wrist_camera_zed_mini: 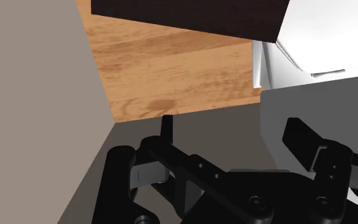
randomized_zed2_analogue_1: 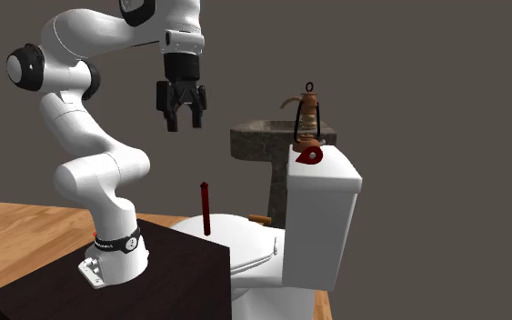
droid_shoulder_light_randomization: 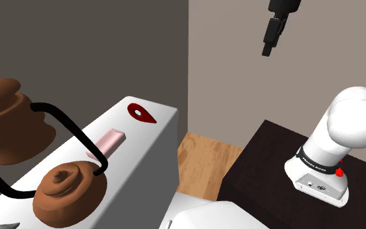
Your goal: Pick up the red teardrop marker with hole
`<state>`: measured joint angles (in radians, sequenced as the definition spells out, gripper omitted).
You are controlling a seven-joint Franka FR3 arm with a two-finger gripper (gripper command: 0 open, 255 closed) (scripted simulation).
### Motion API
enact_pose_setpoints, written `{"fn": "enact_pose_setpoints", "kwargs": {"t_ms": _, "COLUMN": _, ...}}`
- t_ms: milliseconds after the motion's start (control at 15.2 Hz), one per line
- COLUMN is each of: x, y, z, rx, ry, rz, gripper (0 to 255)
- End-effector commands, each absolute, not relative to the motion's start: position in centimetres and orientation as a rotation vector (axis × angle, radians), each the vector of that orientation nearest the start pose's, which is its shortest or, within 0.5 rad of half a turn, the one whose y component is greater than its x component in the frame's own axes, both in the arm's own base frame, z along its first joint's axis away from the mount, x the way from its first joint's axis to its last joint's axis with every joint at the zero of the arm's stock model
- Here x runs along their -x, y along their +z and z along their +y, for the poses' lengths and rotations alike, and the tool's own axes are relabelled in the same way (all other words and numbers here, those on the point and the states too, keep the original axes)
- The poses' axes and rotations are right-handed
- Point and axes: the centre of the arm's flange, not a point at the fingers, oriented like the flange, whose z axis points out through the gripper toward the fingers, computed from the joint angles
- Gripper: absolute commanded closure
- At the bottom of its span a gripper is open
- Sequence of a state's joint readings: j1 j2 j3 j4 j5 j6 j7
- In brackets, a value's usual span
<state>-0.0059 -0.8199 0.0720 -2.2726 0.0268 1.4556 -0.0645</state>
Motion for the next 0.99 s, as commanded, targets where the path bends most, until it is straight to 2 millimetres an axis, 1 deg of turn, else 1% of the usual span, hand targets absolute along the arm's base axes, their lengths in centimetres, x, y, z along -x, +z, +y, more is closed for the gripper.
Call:
{"fn": "enact_pose_setpoints", "kwargs": {"t_ms": 0, "x": -28.4, "y": 62.8, "z": 3.1, "rx": 3.163, "ry": -0.002, "rz": -0.176, "gripper": 0}}
{"fn": "enact_pose_setpoints", "kwargs": {"t_ms": 924, "x": -36.5, "y": 60.2, "z": 18.8, "rx": 3.152, "ry": -0.123, "rz": -0.329, "gripper": 0}}
